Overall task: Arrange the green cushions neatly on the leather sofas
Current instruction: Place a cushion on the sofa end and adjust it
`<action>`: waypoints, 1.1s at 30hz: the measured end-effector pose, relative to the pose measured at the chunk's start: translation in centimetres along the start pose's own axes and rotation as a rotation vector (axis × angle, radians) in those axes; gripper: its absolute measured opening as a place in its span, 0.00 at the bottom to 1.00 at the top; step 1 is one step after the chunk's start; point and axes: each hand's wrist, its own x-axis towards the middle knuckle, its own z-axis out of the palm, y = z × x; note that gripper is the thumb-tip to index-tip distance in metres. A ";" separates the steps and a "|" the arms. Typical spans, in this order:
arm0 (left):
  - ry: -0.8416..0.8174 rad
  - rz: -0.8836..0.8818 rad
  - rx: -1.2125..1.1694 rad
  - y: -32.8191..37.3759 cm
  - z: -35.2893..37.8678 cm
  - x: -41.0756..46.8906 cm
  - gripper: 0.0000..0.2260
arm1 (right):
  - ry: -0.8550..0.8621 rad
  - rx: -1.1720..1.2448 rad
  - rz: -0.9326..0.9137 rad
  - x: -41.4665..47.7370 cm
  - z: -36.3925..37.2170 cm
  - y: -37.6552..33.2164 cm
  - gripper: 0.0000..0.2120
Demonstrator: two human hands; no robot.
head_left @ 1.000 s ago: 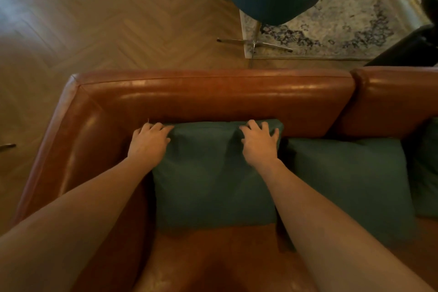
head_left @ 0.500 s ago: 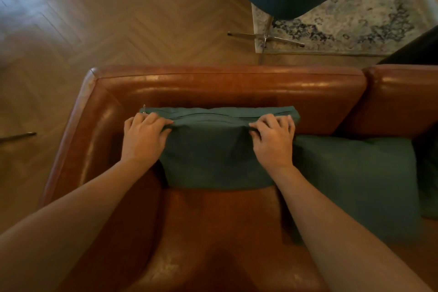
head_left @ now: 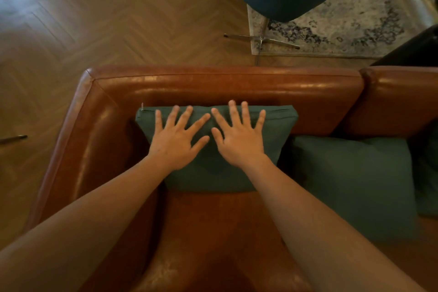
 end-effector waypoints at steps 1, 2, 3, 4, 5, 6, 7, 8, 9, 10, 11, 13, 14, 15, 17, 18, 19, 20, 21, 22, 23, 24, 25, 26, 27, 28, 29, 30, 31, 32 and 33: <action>-0.047 0.021 0.004 0.3 0.1 0.2 0.30 | -0.041 0.002 -0.020 0.1 0.2 -0.7 0.29; -0.080 0.024 0.015 0.2 0.3 0.3 0.30 | -0.079 0.008 -0.030 0.2 0.4 -1.0 0.29; -0.077 0.011 0.027 -0.3 0.4 0.4 0.29 | -0.088 0.018 -0.032 0.5 0.6 -0.9 0.28; -0.053 -0.023 0.034 -1.1 0.3 0.6 0.30 | -0.068 0.034 -0.017 0.8 0.5 -0.2 0.28; -0.033 -0.081 0.019 -2.4 0.2 0.6 0.30 | -0.031 0.057 0.022 1.0 0.3 0.9 0.28; -0.031 -0.146 -0.011 -3.8 0.1 0.5 0.31 | 0.010 0.085 0.086 1.1 0.0 2.3 0.28; -0.045 -0.199 -0.044 -5.2 0.0 0.2 0.32 | 0.043 0.094 0.165 1.1 -0.4 4.0 0.29; -0.051 -0.227 -0.065 -6.5 0.0 0.0 0.33 | 0.064 0.083 0.237 1.0 -0.6 5.7 0.29; -0.046 -0.239 -0.077 -7.4 0.1 -0.2 0.33 | 0.066 0.068 0.288 0.9 -0.8 7.2 0.29; -0.035 -0.252 -0.106 -7.9 0.3 -0.3 0.34 | 0.057 0.083 0.326 0.9 -0.9 8.3 0.29; -0.022 -0.286 -0.171 -8.0 0.2 -0.4 0.34 | 0.054 0.120 0.358 0.9 -1.0 8.9 0.29; 0.047 -0.422 -0.429 -7.1 0.0 -0.4 0.35 | 0.114 0.153 0.392 1.0 -1.1 8.9 0.29; 0.088 -0.484 -0.552 -6.4 0.1 -0.5 0.35 | 0.166 0.118 0.362 0.9 -1.0 8.3 0.29; 0.122 -0.511 -0.614 -5.5 0.2 -0.7 0.33 | 0.205 0.075 0.299 0.7 -0.8 7.3 0.28; 0.168 -0.488 -0.584 -3.8 1.0 -1.0 0.29 | 0.191 0.029 0.121 0.3 0.1 4.4 0.28; 0.175 -0.480 -0.586 -3.2 1.4 -1.0 0.26 | 0.151 0.022 0.040 0.2 0.7 2.8 0.28; 0.167 -0.487 -0.611 -2.9 1.5 -0.9 0.24 | 0.111 0.015 -0.013 0.3 1.2 1.6 0.27; 0.147 -0.497 -0.623 -3.0 1.6 -0.7 0.23 | 0.080 0.013 -0.033 0.5 1.5 1.0 0.27; 0.110 -0.503 -0.608 -3.3 1.3 -0.5 0.23 | 0.067 0.023 -0.022 0.7 1.4 1.4 0.27; 0.064 -0.504 -0.562 -4.0 1.1 -0.3 0.23 | 0.072 0.034 0.017 0.9 1.1 2.4 0.27; 0.014 -0.502 -0.510 -4.7 0.8 -0.2 0.23 | 0.087 0.032 0.069 1.0 0.9 3.8 0.27; -0.025 -0.503 -0.483 -5.6 0.6 -0.1 0.23 | 0.103 0.016 0.135 0.9 0.6 5.5 0.27; -0.041 -0.508 -0.499 -6.2 0.3 0.1 0.24 | 0.108 0.001 0.211 0.9 0.3 7.3 0.28; -0.019 -0.509 -0.561 -6.7 0.2 0.2 0.25 | 0.105 0.014 0.292 0.7 -0.2 8.8 0.28; 0.039 -0.514 -0.670 -7.0 0.3 0.2 0.27 | 0.109 0.073 0.370 0.4 -0.7 10.0 0.29; 0.121 -0.537 -0.839 -7.2 0.3 0.1 0.33 | 0.132 0.184 0.447 0.2 -1.1 10.7 0.32; 0.195 -0.589 -1.052 -6.9 0.5 0.0 0.40 | 0.169 0.363 0.522 0.2 -1.2 11.3 0.36; 0.238 -0.671 -1.258 -6.5 0.7 -0.3 0.46 | 0.212 0.634 0.587 0.3 -1.1 11.4 0.40; 0.234 -0.750 -1.420 -6.0 0.9 -0.5 0.49 | 0.248 0.939 0.643 0.5 -0.6 11.1 0.43; 0.181 -0.800 -1.524 -5.3 1.2 -0.6 0.49 | 0.265 1.197 0.692 0.6 0.0 10.5 0.44; 0.134 -0.817 -1.574 -4.8 1.7 -0.8 0.49 | 0.273 1.363 0.734 0.5 0.8 9.7 0.44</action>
